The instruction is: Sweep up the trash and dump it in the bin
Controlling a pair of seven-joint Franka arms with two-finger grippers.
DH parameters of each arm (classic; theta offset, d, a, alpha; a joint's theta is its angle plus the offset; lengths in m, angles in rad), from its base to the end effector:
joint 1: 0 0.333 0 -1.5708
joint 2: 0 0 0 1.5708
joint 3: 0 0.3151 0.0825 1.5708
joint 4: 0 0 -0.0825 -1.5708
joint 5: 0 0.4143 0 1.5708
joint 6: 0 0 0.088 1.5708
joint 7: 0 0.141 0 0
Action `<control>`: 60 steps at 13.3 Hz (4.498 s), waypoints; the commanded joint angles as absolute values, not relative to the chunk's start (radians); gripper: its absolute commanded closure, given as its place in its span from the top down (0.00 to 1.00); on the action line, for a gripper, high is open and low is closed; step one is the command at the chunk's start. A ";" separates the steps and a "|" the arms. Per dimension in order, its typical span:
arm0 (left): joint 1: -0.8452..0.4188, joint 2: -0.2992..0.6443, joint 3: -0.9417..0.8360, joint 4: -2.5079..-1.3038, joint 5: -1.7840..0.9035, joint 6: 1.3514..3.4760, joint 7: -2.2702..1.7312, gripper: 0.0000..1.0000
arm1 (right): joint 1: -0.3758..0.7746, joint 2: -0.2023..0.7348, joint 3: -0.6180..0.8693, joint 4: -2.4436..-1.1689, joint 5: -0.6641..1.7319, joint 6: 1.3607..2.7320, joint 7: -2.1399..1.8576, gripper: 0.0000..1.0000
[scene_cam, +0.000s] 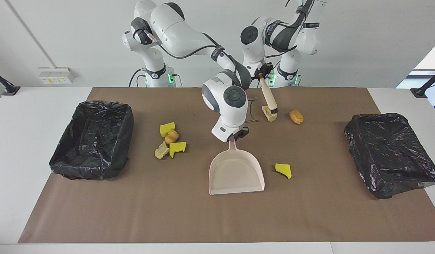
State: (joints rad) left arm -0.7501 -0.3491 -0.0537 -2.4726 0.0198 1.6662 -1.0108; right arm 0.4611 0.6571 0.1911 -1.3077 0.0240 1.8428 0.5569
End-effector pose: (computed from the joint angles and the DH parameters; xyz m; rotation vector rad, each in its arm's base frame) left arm 0.2680 -0.2728 0.3446 -2.7221 -0.2842 0.3530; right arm 0.6039 0.4321 0.3057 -3.0760 -0.0846 0.2643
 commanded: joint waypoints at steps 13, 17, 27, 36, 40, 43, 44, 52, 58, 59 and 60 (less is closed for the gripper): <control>-0.483 -0.290 -0.071 -2.510 0.040 1.690 -1.048 0.00 | 0.345 0.092 0.199 -1.837 -0.002 1.744 -0.493 0.00; -0.499 -0.193 -0.071 -2.491 -0.046 1.827 -1.048 0.00 | 0.342 -0.046 0.198 -2.083 -0.002 1.847 -0.652 0.00; -0.483 -0.094 -0.069 -2.395 -0.058 2.032 -0.623 0.00 | 0.393 -0.006 0.199 -2.161 -0.038 1.936 -0.609 0.00; -0.347 -0.101 -0.057 -2.226 -0.048 1.777 -0.363 0.00 | 0.489 0.020 0.198 -2.189 -0.070 1.977 -0.420 0.00; -0.368 -0.231 -0.061 -2.389 -0.048 1.759 -0.475 0.00 | 0.509 0.012 0.199 -2.189 -0.170 1.967 -0.362 0.00; -0.423 -0.247 -0.064 -2.448 -0.049 1.787 -0.541 0.00 | 0.520 0.018 0.199 -2.194 -0.172 1.968 -0.364 0.00; -0.429 -0.236 -0.064 -2.468 -0.049 1.851 -0.545 0.00 | 0.526 0.020 0.198 -2.194 -0.172 1.967 -0.364 0.00; -0.556 -0.104 -0.069 -2.434 -0.063 2.143 -0.288 0.00 | 0.525 0.020 0.198 -2.194 -0.172 1.939 -0.345 0.00; -0.736 -0.104 -0.074 -2.361 -0.158 2.114 -0.296 0.00 | 0.525 0.021 0.199 -2.192 -0.170 1.928 -0.333 0.00; -0.732 -0.115 -0.074 -2.337 -0.163 2.077 -0.301 0.00 | 0.525 0.021 0.199 -2.192 -0.170 1.927 -0.334 0.00; -0.726 -0.130 -0.065 -2.312 -0.163 2.006 -0.305 0.00 | 0.525 0.021 0.199 -2.192 -0.170 1.927 -0.333 0.00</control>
State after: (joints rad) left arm -0.7241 -0.1093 -0.0875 -2.3632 -0.1477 2.0997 -0.3121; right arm 0.5209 0.0256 0.1975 -2.1848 -0.1454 1.9394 -0.3684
